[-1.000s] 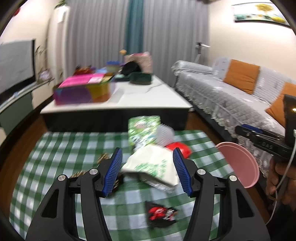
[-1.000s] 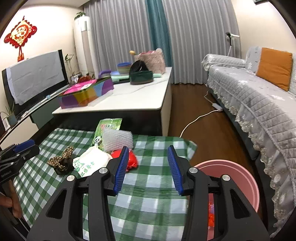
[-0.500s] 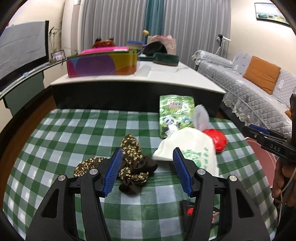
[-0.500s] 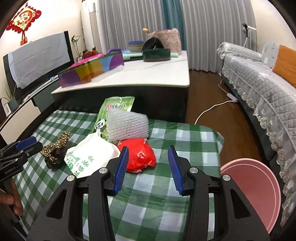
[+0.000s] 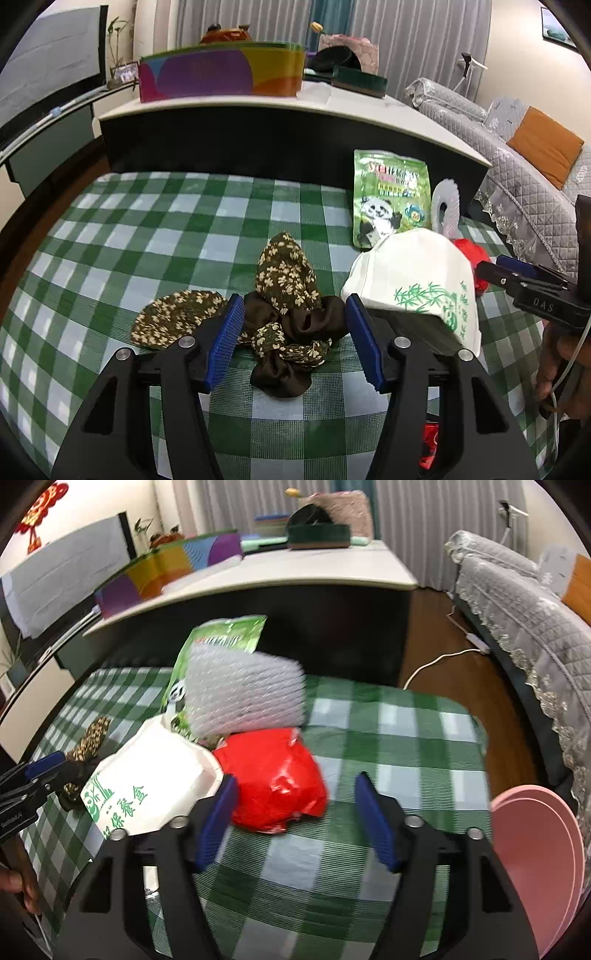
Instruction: Collect trash
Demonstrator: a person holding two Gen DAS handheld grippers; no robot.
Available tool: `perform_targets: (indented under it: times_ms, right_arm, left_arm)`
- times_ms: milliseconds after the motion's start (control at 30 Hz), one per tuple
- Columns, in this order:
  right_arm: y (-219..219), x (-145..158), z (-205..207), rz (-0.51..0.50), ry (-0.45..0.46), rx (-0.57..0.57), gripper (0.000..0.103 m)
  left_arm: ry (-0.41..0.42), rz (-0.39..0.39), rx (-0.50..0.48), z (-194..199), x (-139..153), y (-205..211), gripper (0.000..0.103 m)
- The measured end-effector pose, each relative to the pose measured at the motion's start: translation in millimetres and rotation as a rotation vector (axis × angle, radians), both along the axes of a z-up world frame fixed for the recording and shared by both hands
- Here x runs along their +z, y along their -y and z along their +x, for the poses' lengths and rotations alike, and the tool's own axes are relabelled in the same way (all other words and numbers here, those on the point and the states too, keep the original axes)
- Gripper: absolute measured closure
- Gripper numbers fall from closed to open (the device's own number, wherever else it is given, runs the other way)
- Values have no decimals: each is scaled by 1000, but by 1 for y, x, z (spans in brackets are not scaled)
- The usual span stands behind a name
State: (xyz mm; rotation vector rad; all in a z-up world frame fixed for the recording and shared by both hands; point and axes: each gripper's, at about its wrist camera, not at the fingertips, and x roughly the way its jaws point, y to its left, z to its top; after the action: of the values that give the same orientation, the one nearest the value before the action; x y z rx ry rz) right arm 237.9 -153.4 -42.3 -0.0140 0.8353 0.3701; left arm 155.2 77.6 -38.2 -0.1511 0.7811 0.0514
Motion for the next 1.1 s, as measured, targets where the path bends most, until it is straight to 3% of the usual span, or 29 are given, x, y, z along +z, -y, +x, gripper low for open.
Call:
perform_targets:
  times_ms: [300,633,700,933,1100]
  right_arm:
    - [-22,-10,5,-40,-26,70,21]
    - [-22,-7,4,-75,-6,55,23]
    - [-18,-6,4,-67,-8,46,26]
    - [-14,2,-2,-51,24,46,28]
    - [-4,16,-10,-34,60,15,29]
  left_arm:
    - [-44,-26,16,6,-10,-8,44]
    - [-44,-27,15,6,-12,-8,44]
    - [-43,-22,12,7,-12,-7,50]
    - [-29,14,-4,5,-7,-3,84]
    - [-4,38,-10,2,1,0,93]
